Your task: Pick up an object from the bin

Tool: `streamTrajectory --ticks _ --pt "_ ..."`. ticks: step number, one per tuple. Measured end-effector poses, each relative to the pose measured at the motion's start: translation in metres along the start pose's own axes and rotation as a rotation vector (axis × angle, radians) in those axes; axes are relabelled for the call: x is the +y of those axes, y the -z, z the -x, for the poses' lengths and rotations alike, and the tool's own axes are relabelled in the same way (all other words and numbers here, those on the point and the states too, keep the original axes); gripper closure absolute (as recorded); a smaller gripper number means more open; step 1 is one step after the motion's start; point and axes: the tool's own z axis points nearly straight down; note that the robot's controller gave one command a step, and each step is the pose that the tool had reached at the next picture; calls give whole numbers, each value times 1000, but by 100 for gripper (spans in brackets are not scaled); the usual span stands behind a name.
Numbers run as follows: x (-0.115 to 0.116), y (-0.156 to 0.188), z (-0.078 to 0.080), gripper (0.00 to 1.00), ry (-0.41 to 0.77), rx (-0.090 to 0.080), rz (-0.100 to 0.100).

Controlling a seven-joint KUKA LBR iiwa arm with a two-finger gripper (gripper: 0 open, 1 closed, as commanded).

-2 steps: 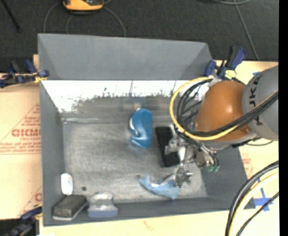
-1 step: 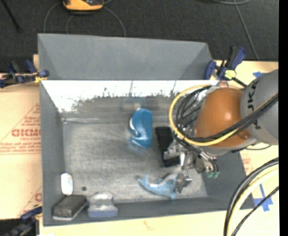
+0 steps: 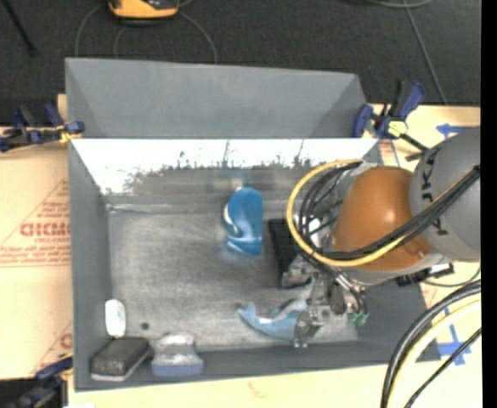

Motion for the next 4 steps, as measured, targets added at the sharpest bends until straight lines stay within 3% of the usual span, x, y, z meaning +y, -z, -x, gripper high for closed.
streamTrajectory --ticks 1,2,4 --pt "-4 -42 2 0 198 -18 -1" --pt "-8 -41 -2 100 100 -11 0" --pt "-8 -41 -2 100 101 -10 0"
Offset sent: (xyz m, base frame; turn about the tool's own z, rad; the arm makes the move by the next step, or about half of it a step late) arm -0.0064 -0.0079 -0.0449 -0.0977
